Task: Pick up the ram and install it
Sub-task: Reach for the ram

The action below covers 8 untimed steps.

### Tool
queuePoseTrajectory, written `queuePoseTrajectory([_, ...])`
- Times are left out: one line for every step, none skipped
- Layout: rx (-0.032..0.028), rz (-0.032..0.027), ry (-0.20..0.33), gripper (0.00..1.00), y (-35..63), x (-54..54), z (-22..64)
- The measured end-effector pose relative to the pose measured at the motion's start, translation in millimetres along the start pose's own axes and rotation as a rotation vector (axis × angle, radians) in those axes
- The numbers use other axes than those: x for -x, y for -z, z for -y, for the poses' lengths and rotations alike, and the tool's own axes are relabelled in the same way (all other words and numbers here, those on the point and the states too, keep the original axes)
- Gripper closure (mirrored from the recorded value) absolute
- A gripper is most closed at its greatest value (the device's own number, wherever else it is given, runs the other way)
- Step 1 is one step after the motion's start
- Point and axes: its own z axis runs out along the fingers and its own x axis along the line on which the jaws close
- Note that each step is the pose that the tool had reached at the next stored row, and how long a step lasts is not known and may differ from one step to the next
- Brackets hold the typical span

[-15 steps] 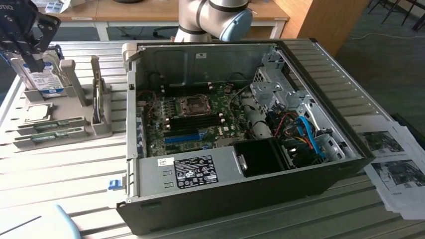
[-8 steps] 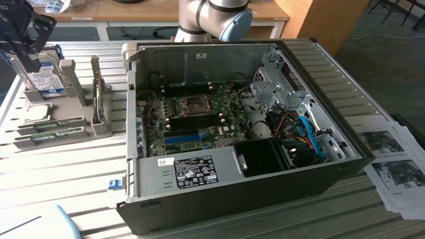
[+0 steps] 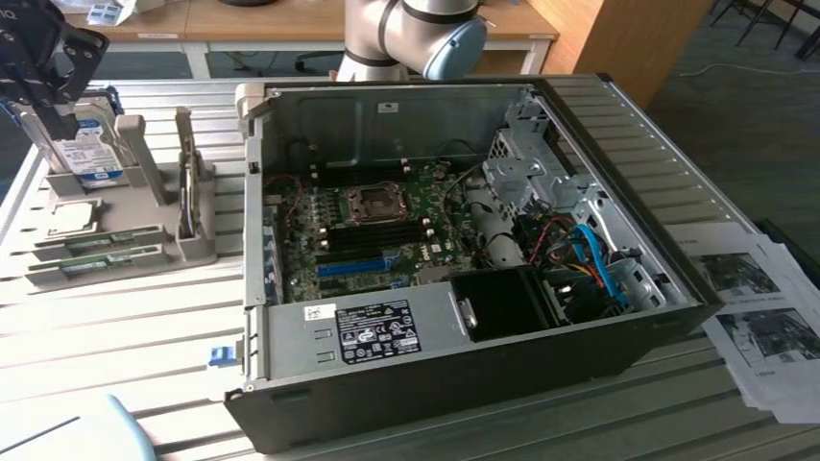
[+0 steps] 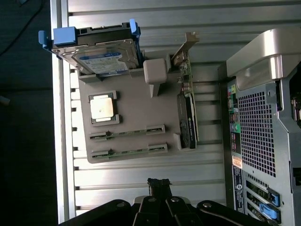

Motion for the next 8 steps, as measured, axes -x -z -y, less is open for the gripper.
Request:
queuePoseTrajectory([0.0001, 0.0001, 0.000, 0.91, -0.1, -0.1, -0.1])
queuePoseTrajectory([0.0001, 0.0001, 0.000, 0.91, -0.2, -0.4, -0.4])
queuePoseTrajectory([0.0000, 0.0000, 0.000, 0.91, -0.2, -0.5, -1.0])
queuePoseTrajectory([0.0000, 0.0000, 0.000, 0.91, -0.3, -0.7, -1.7])
queuePoseTrajectory([0.0000, 0.0000, 0.000, 0.91, -0.5, -1.0, -2.9])
queuePoseTrajectory([-0.0001, 0.0000, 0.000, 0.91, -0.6, -1.4, -4.2])
queuePoseTrajectory([0.0000, 0.0000, 0.000, 0.91, -0.9, -1.8, -5.5])
queuePoseTrajectory([0.0001, 0.0001, 0.000, 0.91, -1.1, -2.2, -7.1])
